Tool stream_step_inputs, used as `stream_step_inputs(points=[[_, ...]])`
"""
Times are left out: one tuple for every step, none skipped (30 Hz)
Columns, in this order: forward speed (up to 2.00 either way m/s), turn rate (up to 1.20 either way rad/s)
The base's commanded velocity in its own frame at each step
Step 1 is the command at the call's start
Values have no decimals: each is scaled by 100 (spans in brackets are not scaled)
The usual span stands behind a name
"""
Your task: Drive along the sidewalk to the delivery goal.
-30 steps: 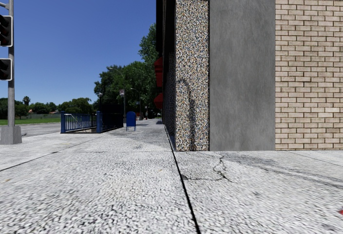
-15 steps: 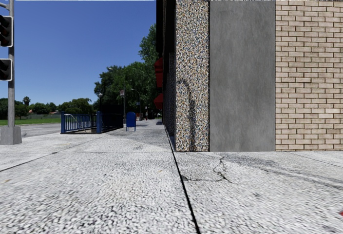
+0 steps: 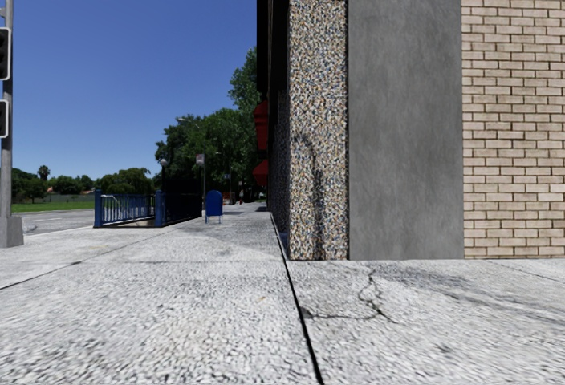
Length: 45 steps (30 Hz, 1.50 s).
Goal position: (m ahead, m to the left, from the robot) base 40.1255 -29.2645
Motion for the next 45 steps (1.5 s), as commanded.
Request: stream_step_inputs(points=[[89, -19], [89, -25], [89, -33], [89, -37], [89, -39], [89, -39], [89, -43], [89, -49], [89, -51], [89, -51], [89, -51], [89, -52], [89, -52], [89, -52], [89, -52], [89, -52], [90, -52], [90, -52], [92, -52], [95, -52], [100, -52], [100, -52], [105, -53], [106, -58], [107, -64], [107, -64], [107, -66], [107, -66], [107, -67], [107, -67], [107, -67], [107, -67], [107, -67], [107, -67], [107, -67], [107, -67], [107, -67], [107, -67], [107, -67], [107, -67], [107, -67], [107, -67], [107, -67], [107, -67], [107, -67]])
